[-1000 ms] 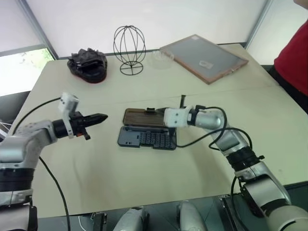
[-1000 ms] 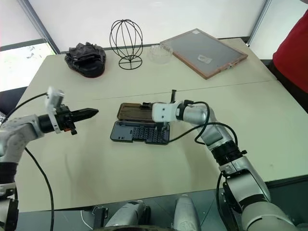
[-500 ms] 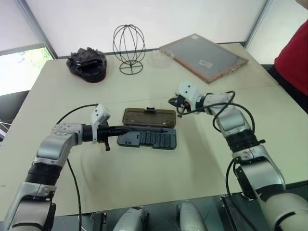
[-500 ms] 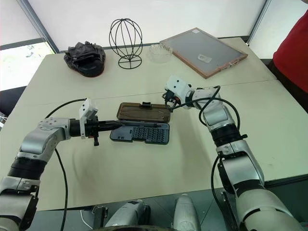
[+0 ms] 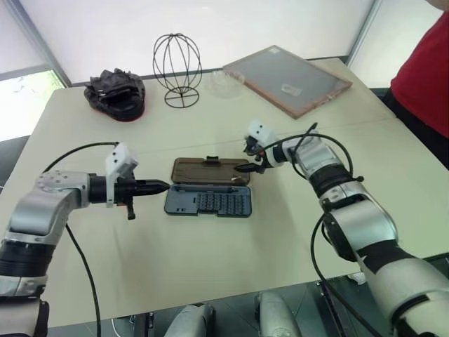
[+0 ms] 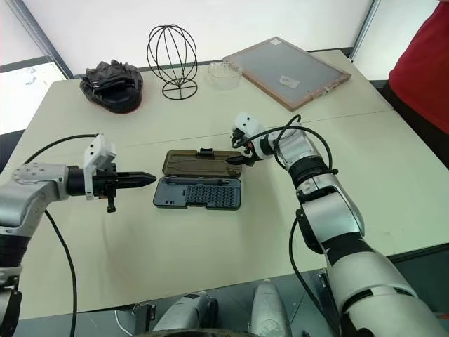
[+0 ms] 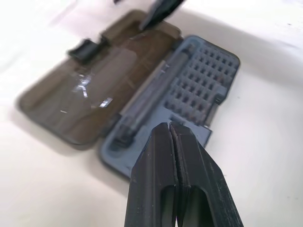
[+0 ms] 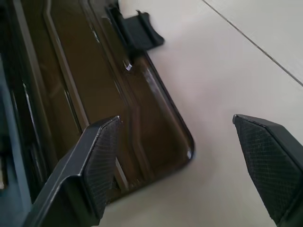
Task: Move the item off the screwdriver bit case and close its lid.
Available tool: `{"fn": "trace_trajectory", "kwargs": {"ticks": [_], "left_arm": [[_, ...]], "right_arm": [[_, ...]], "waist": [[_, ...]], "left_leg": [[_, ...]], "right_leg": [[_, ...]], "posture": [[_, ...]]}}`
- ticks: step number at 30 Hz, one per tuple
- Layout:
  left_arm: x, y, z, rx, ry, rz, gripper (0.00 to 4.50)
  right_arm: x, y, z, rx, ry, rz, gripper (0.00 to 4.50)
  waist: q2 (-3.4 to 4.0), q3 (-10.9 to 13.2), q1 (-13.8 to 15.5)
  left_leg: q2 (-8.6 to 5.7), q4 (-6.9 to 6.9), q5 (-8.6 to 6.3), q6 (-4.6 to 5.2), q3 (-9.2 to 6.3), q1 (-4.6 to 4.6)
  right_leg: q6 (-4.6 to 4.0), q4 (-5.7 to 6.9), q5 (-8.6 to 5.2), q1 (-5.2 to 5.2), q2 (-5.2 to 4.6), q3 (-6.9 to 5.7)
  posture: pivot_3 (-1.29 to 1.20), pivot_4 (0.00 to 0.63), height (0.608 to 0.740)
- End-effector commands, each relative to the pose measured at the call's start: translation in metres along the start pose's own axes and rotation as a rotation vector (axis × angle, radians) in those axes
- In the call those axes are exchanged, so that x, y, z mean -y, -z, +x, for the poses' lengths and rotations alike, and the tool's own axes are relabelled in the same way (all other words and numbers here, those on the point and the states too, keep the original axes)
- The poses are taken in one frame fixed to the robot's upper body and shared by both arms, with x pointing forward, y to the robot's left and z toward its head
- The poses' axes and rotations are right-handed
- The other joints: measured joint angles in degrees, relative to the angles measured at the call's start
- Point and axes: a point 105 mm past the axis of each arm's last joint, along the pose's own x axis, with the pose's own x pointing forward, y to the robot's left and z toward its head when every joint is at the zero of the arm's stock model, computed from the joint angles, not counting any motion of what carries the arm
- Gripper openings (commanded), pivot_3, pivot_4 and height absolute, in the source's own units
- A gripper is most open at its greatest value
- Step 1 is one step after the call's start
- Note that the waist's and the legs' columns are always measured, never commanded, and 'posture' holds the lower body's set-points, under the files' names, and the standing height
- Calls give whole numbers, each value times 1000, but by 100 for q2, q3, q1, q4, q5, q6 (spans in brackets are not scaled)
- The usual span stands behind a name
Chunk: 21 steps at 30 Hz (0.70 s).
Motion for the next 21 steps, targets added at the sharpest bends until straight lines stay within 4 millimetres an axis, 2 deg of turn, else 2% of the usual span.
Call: {"fn": "trace_trajectory", "kwargs": {"ticks": [1, 3, 5, 7, 12, 16, 18, 21], "left_arm": [[-2, -11, -10, 38, -54, 30, 0], [-1, -9, -9, 45, -64, 23, 0], [1, -8, -8, 53, -71, 16, 0], [3, -8, -7, 61, -78, 9, 0], [7, -5, -6, 67, -91, 0, 0], [8, -4, -7, 66, -101, -4, 0], [9, -3, -7, 66, -107, -6, 0], [10, 0, -10, 62, -111, -16, 0]], "right_arm": [[-2, -8, 6, -5, -6, -6, 3911], [-6, -4, 11, -26, -19, 4, 3911], [-10, 3, 16, -56, -32, 18, 3384], [-14, 12, 20, -89, -42, 15, 2555], [-21, 35, 27, -177, -64, -36, 61], [-21, 49, 27, -244, -67, -183, 61], [-18, 51, 26, -259, -45, -332, 61], [-21, 40, 24, -205, -80, -645, 61]], "waist": [[0, 0, -1], [0, 0, -11], [0, 0, -15], [-1, -1, -15], [-4, -9, -49], [-7, -13, -135], [-8, -15, -133], [-16, -24, -127]], "left_leg": [[0, 0, 0, 0, 0, 0], [0, 0, 0, 0, -2, 1], [0, 1, 0, 0, -2, 1], [0, 1, 0, 0, -4, 3], [1, -2, 0, -1, -5, 11], [6, -5, -3, -5, -4, 51], [6, -18, -4, -6, -5, 103], [5, -14, -4, -6, -5, 110]], "right_leg": [[-1, 0, 0, 1, 0, 0], [-1, 0, 0, 1, 0, -1], [-1, 1, 1, 1, 1, -1], [-2, 2, 1, 2, 1, -2], [-2, 4, 1, 6, 2, -3], [-2, 7, 1, 41, 6, -2], [-3, 6, 1, 85, 6, -1], [-3, 4, 1, 94, 6, -1]], "posture": [[0, 150, 740], [0, 150, 740], [0, 150, 740], [0, 150, 740], [0, 150, 740], [0, 150, 740], [0, 150, 740], [0, 150, 740]]}}
